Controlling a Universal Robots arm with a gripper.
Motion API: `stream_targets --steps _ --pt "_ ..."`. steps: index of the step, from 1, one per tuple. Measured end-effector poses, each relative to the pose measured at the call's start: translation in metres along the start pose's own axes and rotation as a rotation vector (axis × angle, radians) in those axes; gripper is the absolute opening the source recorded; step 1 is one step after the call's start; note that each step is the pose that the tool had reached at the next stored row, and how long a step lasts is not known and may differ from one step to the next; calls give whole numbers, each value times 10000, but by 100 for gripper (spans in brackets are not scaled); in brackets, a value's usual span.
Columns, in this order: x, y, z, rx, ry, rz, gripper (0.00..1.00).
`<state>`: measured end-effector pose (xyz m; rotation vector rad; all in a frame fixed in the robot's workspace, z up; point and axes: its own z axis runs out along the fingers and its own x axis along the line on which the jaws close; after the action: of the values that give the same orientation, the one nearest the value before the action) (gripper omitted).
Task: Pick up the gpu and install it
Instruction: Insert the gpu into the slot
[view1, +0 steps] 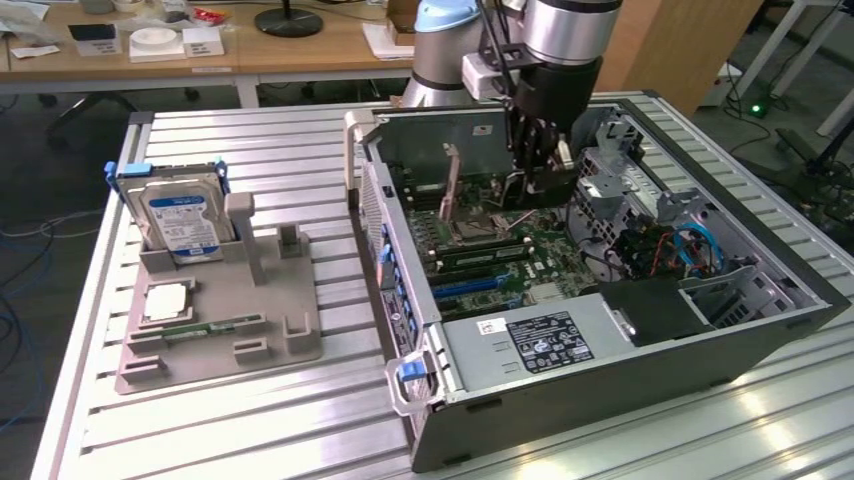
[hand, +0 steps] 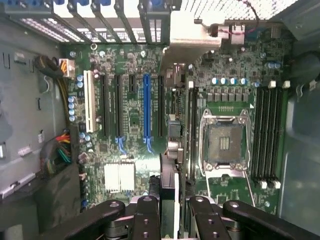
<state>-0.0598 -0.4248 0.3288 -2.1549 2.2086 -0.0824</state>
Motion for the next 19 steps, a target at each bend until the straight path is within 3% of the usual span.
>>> stream_targets --steps 5,10,15,19 --pt "13 45 34 -2 3 -3 27" --pt "122 46 42 0 2 -1 27" --pt "135 151 82 0 1 -1 27" --pt "198 161 98 -1 2 -1 27"
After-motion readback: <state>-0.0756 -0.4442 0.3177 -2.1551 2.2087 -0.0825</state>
